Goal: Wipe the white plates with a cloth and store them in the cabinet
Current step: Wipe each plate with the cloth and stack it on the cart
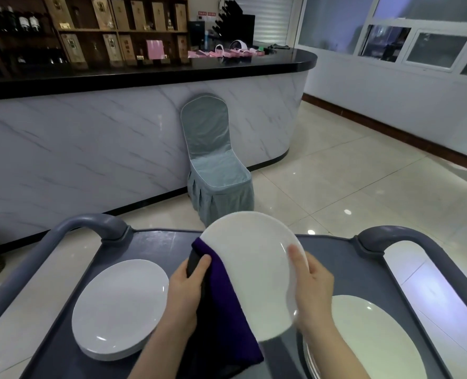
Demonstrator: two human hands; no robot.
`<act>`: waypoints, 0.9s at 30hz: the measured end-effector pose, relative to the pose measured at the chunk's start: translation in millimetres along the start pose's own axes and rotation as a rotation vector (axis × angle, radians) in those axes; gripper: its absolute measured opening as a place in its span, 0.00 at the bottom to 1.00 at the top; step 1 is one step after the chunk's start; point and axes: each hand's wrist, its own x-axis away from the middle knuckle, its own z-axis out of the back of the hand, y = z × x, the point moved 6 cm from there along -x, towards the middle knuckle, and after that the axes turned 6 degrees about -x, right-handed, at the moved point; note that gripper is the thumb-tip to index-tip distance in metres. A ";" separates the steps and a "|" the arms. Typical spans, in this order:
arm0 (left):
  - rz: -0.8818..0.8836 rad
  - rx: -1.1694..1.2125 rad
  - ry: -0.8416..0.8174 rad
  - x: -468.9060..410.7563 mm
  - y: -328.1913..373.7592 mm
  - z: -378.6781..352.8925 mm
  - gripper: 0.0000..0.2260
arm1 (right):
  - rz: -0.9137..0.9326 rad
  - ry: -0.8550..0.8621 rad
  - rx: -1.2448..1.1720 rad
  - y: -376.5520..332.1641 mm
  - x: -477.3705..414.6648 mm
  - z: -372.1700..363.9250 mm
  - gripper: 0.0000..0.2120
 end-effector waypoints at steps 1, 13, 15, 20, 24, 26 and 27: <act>0.039 0.044 0.070 1.9 -7.0 -0.5 0.04 | -0.075 0.074 -0.088 12.4 6.9 -1.0 0.18; -0.348 -0.683 -0.424 10.4 20.7 -22.3 0.03 | 0.185 -0.778 0.669 -9.5 2.4 -34.7 0.17; -0.368 -0.681 -0.423 13.3 22.9 -24.3 0.03 | 0.237 -0.737 0.650 -9.7 3.8 -33.3 0.18; -0.145 -0.276 -0.111 8.9 14.8 2.9 0.04 | 0.074 -0.258 0.228 -6.6 -10.3 1.2 0.16; -0.154 -0.351 -0.112 2.6 12.7 10.2 0.07 | 0.079 -0.300 0.280 -1.7 -3.0 -0.7 0.18; -0.219 -0.415 -0.218 -0.3 17.2 8.1 0.06 | 0.128 -0.408 0.344 -6.8 -2.4 -7.0 0.18; -0.248 -0.455 -0.289 -0.9 18.9 4.7 0.03 | 0.153 -0.482 0.395 -8.9 -0.5 -13.3 0.18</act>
